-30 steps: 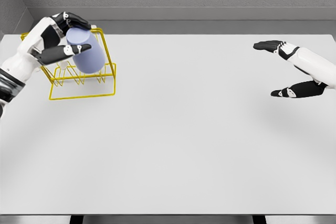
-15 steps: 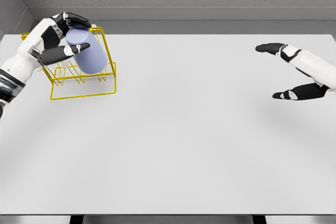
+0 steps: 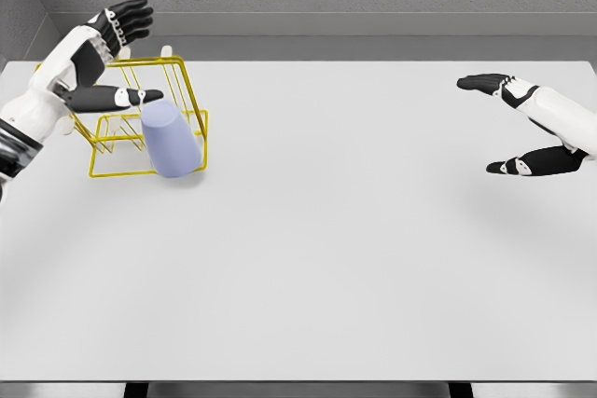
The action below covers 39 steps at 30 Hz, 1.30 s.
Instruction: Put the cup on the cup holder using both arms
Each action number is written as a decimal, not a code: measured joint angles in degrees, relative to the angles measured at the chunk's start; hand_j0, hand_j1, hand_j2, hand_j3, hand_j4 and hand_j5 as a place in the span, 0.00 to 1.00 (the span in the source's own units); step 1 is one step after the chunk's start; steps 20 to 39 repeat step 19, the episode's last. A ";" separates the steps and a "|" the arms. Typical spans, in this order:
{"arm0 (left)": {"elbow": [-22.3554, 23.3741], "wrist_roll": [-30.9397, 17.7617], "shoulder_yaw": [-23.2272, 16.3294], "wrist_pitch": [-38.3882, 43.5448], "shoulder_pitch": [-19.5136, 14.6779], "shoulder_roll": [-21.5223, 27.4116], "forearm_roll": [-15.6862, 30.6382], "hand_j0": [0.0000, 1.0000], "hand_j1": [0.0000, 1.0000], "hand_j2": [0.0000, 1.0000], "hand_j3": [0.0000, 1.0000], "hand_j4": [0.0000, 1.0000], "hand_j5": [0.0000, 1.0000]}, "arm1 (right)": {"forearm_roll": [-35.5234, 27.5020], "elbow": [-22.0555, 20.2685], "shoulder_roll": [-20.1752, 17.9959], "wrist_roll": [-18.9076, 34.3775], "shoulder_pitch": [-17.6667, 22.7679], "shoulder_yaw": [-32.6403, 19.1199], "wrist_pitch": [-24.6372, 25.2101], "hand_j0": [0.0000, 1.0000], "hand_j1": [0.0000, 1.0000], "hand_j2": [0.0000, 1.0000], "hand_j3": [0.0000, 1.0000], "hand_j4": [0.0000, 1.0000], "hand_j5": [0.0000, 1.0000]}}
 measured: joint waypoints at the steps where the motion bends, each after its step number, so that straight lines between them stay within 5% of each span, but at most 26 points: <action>1: -0.07 0.00 0.01 -0.03 0.00 0.09 0.00 1.00 1.00 1.00 1.00 1.00 1.00 | 0.00 0.01 0.00 0.00 0.00 0.00 0.00 1.00 1.00 1.00 1.00 1.00 1.00; 19: -1.01 0.07 0.34 -8.28 0.97 6.29 -0.08 1.00 1.00 1.00 1.00 1.00 1.00 | 0.02 0.08 -0.08 0.00 0.79 -0.45 0.00 1.00 1.00 1.00 1.00 1.00 1.00; 39: -1.01 0.07 0.34 -8.28 0.97 6.29 -0.08 1.00 1.00 1.00 1.00 1.00 1.00 | 0.02 0.08 -0.08 0.00 0.79 -0.45 0.00 1.00 1.00 1.00 1.00 1.00 1.00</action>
